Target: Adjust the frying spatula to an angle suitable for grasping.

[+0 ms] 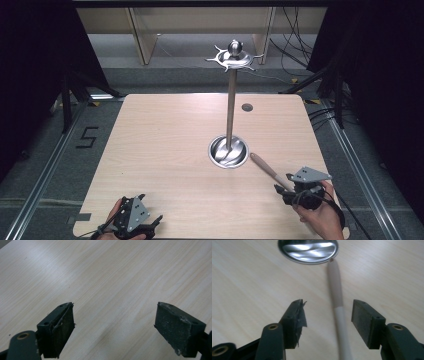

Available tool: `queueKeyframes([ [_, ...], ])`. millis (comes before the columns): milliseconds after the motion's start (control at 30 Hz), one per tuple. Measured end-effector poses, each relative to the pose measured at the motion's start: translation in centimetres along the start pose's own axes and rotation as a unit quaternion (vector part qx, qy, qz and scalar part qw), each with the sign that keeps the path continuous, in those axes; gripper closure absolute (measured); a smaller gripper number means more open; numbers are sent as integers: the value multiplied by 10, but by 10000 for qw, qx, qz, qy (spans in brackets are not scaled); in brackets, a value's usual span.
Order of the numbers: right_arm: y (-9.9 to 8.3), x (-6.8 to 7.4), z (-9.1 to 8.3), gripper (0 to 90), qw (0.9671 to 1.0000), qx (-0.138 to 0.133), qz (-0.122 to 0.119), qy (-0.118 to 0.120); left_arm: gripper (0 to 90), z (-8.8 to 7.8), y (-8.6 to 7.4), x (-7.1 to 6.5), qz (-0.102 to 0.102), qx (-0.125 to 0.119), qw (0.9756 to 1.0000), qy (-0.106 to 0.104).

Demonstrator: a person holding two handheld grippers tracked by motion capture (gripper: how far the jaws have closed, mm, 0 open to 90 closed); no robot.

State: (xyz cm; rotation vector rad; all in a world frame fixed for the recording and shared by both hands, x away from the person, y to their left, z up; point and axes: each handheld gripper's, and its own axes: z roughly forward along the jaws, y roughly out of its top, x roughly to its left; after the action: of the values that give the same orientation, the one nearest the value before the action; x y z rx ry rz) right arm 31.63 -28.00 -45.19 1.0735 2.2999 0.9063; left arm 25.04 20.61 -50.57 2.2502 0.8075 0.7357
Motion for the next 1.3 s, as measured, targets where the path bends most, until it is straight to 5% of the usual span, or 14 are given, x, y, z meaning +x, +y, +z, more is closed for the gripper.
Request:
queueKeyframes([
  [33,7,-5,2,460,9997,172,-132,-71,150,-1,0,2,126,120,9998,-34],
  [267,24,-16,9,492,9986,485,-189,-105,150,-2,0,1,81,67,9999,-91],
  [533,32,-22,26,530,9935,1100,-255,120,150,-1,0,2,97,99,9999,-61],
  [567,32,-22,28,534,9921,1217,-277,129,150,0,0,0,-28,-14,10000,-65],
  [667,33,-23,31,543,9908,1319,-263,118,150,-1,0,1,79,99,9999,-109],
  [700,34,-23,34,553,9883,1503,-140,218,150,-1,0,1,72,76,9999,-121],
  [1033,32,-29,46,581,9829,1807,-84,358,150,0,0,1,51,31,10000,-30],
  [1200,34,-32,51,612,9773,2066,122,447,150,-1,0,1,92,63,9999,-38],
  [1300,35,-35,55,623,9762,2122,-1,454,150,-1,0,1,88,58,9999,-40],
])
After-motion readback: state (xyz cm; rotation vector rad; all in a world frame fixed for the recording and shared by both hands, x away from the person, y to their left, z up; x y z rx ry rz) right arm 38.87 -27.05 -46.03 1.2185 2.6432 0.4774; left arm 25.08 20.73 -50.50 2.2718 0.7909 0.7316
